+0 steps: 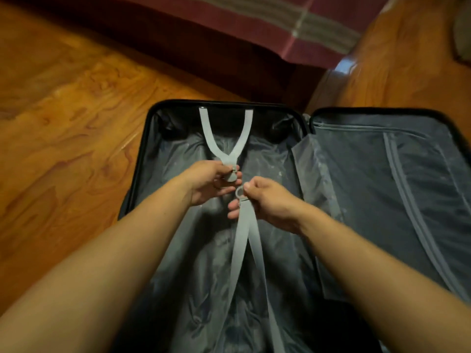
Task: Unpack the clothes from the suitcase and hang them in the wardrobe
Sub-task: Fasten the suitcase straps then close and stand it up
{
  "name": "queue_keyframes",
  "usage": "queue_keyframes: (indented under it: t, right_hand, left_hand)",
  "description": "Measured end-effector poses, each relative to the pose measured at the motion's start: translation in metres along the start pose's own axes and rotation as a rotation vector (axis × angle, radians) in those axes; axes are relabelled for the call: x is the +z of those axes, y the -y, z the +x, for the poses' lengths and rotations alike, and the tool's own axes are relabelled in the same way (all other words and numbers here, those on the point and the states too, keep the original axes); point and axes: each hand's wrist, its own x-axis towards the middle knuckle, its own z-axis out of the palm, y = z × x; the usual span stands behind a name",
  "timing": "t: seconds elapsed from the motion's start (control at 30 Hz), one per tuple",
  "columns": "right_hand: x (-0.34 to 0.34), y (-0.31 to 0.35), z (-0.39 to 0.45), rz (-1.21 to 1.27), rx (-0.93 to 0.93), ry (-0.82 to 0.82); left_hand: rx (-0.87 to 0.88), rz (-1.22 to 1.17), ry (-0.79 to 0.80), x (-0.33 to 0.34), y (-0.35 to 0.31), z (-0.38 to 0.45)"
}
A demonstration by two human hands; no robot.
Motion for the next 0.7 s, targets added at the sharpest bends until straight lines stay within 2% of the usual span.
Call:
queue_keyframes:
  t: [0.1, 0.3, 0.4, 0.5, 0.6, 0.63, 0.7]
  right_hand:
    - [0.011, -0.009, 0.011, 0.135, 0.034, 0.006]
    - [0.012, -0.023, 0.016, 0.227, 0.204, 0.195]
    - [0.016, -0.027, 0.018, 0.072, 0.204, 0.073]
    - [0.030, -0.037, 0.020, -0.172, 0.078, -0.215]
    - [0.040, -0.049, 0.022, 0.003, 0.034, -0.411]
    - [0.041, -0.054, 0.022, 0.066, 0.077, -0.416]
    - [0.043, -0.059, 0.018, 0.182, 0.246, -0.326]
  left_hand:
    - [-0.062, 0.093, 0.037, -0.010, -0.006, -0.005]
    - [-0.033, 0.122, -0.040, -0.024, 0.004, -0.009]
    - [-0.033, 0.166, -0.115, -0.027, 0.011, -0.008]
    - [-0.049, 0.176, -0.136, -0.026, 0.016, -0.008]
    - [-0.049, 0.179, -0.135, -0.024, 0.018, -0.007]
    - [-0.049, 0.183, -0.136, -0.023, 0.019, -0.007]
    - [-0.047, 0.186, -0.132, -0.022, 0.020, -0.005]
